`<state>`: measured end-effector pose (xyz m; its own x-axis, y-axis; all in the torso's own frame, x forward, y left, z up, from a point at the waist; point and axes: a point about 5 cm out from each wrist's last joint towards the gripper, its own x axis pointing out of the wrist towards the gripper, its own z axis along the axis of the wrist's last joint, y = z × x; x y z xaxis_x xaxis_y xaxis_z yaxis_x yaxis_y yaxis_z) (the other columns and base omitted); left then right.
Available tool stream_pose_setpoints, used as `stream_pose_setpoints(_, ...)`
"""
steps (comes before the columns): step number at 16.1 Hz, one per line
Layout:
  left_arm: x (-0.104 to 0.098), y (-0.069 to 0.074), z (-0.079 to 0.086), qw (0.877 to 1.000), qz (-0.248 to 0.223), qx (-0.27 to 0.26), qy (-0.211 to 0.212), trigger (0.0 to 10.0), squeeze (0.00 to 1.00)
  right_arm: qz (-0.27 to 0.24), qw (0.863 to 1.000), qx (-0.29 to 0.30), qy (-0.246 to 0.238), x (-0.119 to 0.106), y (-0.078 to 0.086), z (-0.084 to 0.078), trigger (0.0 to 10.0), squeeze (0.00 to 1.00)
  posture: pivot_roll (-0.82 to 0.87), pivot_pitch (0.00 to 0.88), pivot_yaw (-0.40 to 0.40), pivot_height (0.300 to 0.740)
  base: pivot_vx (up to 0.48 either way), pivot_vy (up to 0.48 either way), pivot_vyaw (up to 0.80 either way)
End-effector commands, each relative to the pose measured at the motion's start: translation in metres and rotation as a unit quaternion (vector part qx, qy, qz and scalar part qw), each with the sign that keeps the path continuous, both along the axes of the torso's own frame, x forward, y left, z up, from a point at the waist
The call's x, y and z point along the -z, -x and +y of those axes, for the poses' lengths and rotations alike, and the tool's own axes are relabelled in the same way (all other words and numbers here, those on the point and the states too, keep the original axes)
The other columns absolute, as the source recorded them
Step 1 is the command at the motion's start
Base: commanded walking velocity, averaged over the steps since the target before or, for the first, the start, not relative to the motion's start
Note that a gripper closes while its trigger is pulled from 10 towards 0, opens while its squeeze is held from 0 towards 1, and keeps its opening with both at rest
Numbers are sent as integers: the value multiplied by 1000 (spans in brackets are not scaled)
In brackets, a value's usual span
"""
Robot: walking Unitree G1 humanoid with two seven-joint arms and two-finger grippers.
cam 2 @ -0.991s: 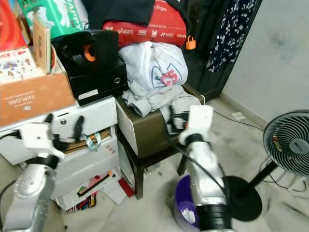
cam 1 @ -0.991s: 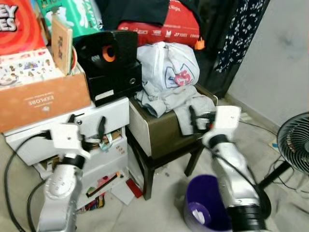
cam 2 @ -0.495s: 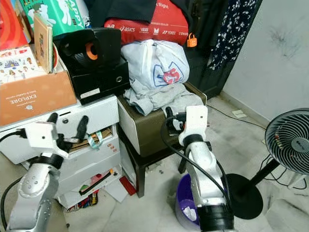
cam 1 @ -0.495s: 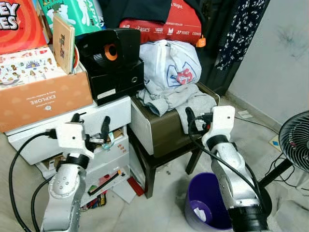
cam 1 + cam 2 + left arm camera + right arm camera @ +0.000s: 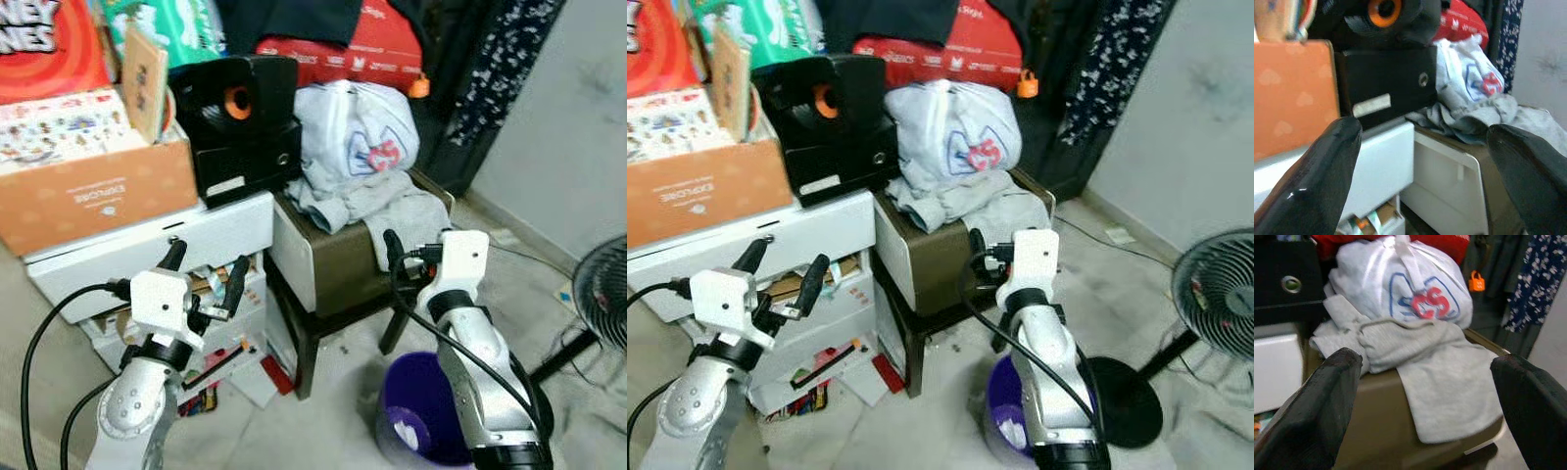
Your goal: Clean up the room
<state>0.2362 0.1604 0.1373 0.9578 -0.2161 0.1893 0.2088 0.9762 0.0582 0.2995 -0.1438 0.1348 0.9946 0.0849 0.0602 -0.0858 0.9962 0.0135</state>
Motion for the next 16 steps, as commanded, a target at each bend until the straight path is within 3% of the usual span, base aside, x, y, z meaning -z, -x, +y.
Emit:
stream_pose_setpoints(1,-1,3,-2,1000,4,1,-2,10000,0,-3,1000,-7,0,-4,2,2,10000,0,-38,89,-90,740,0,0,587)
stream_pose_setpoints(3,-2,6,-4,1000,7,3,-2,10000,0,0,1000,-8,0,-4,3,3,10000,0,-39,100,-91,740,0,0,697)
stream_pose_setpoints(8,-2,6,-7,1000,17,12,-4,10000,0,5,1000,-12,-2,-5,5,4,10000,0,-43,113,-87,740,0,0,0)
stream_pose_setpoints(16,-8,4,-16,999,6,44,-17,10000,0,8,1000,-13,0,-5,4,7,10000,0,-41,102,-82,740,0,0,800)
